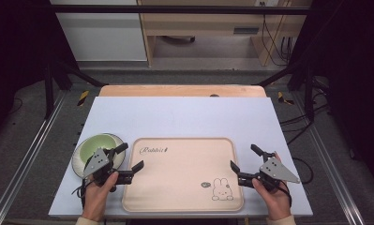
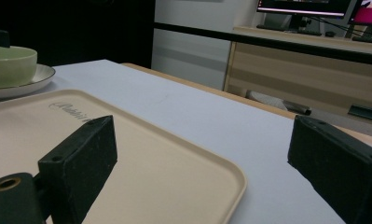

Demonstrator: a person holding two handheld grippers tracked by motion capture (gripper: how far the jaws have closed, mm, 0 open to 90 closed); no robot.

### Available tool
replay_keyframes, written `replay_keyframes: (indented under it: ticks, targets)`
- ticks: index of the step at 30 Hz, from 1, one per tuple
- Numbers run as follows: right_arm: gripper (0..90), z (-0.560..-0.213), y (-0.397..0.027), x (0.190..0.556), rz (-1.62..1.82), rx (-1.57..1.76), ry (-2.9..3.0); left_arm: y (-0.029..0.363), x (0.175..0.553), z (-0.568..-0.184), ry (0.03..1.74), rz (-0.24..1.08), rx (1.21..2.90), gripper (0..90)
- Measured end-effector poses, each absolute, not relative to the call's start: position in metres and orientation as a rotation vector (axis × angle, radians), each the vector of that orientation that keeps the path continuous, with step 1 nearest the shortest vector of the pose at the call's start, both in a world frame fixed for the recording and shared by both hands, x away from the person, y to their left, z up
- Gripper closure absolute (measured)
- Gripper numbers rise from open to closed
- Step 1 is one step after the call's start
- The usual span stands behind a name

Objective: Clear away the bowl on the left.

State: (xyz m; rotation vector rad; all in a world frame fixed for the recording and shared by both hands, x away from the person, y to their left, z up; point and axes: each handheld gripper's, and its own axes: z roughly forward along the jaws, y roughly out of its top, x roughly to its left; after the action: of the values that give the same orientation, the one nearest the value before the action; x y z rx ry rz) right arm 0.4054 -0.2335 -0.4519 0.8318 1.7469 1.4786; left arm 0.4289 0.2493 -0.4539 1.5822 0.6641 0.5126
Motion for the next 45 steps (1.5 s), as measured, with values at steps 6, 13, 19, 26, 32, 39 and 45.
replay_keyframes:
  ticks: [6, 13, 19, 26, 32, 39, 45]
  targets:
    - [7.4, -0.452, -0.232, 0.406, 1.489, 0.835, 1.76, 0.25, 0.428, -0.453, 0.675, 0.532, 1.595, 6.3]
    - [6.4, -0.452, -0.232, 0.407, 1.481, 0.854, 1.766, 0.255, 0.425, -0.445, 0.711, 0.56, 1.589, 6.1]
    - [4.7, -0.451, -0.233, 0.406, 1.486, 0.859, 1.758, 0.258, 0.424, -0.44, 0.725, 0.58, 1.57, 6.0]
    - [3.4, -0.452, -0.233, 0.408, 1.484, 0.889, 1.761, 0.264, 0.421, -0.427, 0.728, 0.642, 1.599, 6.3]
    - [2.7, -0.451, -0.23, 0.407, 1.484, 0.884, 1.761, 0.269, 0.419, -0.415, 0.724, 0.653, 1.585, 6.2]
    - [2.5, -0.451, -0.231, 0.408, 1.486, 0.913, 1.752, 0.27, 0.419, -0.407, 0.717, 0.645, 1.599, 6.1]
    - [2.5, -0.451, -0.231, 0.408, 1.484, 0.923, 1.749, 0.272, 0.419, -0.402, 0.718, 0.642, 1.599, 5.4]
